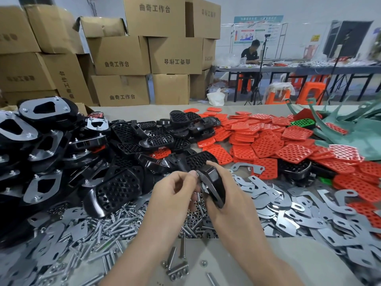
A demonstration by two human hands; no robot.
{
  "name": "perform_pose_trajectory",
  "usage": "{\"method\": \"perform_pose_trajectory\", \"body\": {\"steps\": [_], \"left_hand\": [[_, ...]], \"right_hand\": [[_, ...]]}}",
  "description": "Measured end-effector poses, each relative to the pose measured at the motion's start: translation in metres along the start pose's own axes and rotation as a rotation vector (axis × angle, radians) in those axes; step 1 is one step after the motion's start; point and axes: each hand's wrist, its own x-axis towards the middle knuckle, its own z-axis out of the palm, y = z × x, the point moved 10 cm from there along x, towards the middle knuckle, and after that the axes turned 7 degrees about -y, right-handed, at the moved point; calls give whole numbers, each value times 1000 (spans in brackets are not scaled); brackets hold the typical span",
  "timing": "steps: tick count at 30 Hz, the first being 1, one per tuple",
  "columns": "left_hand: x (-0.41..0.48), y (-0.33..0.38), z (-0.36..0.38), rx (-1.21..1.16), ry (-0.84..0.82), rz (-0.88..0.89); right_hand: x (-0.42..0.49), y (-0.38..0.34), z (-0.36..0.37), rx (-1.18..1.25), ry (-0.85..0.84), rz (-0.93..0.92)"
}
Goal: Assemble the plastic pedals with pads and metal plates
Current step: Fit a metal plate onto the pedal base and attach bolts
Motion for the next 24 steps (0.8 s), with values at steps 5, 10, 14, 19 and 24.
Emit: {"method": "perform_pose_trajectory", "body": {"steps": [5, 10, 14, 19, 24], "left_hand": [[-6, 18, -4, 165, 46, 139], [0, 9, 1, 13, -19, 35], [3, -3, 8, -84, -129, -65], [-2, 10, 5, 850, -147, 137], [-3, -11, 28, 1198, -319, 133]], "right_hand": [[-1, -2, -2, -16, 0, -14], [0, -5, -5, -91, 5, -26], [1, -3, -13, -54, 47, -19], [3, 27, -30, 311, 181, 151], [2, 58, -19, 861, 186, 342]]}}
